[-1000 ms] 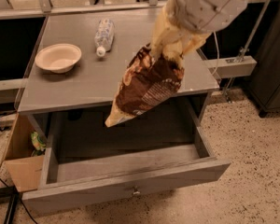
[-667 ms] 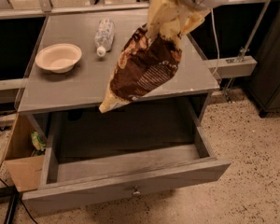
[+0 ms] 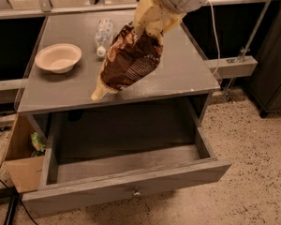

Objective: Pick brown chip bag from top drawer and place on counter

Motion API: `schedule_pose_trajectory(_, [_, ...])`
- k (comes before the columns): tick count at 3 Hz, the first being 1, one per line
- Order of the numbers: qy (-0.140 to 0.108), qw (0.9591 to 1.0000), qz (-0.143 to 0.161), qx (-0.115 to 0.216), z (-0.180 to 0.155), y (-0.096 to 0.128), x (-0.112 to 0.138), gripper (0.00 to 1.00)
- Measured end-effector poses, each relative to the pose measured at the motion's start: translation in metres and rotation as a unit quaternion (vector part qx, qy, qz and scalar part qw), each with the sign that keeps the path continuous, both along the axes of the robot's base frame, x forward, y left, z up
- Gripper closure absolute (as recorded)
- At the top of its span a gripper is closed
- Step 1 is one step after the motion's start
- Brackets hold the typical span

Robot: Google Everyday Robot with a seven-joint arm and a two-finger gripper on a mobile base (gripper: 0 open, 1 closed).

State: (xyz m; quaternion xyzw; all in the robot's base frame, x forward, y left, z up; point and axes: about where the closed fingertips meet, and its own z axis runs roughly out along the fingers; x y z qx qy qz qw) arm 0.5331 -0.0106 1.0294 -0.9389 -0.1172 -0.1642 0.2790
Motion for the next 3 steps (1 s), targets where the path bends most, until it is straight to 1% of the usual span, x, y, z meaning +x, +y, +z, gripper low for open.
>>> schedule_pose_trajectory(1, [-0.014, 0.9990, 0.036, 0.022, -0.035, 0.007, 0.029, 1.00])
schedule_pose_trajectory(2, [-0.023, 0.9975, 0.058, 0.035, -0.055, 0.012, 0.044, 1.00])
schedule_pose_trajectory(3, [-0.035, 0.9953, 0.076, 0.049, -0.077, 0.020, 0.067, 1.00])
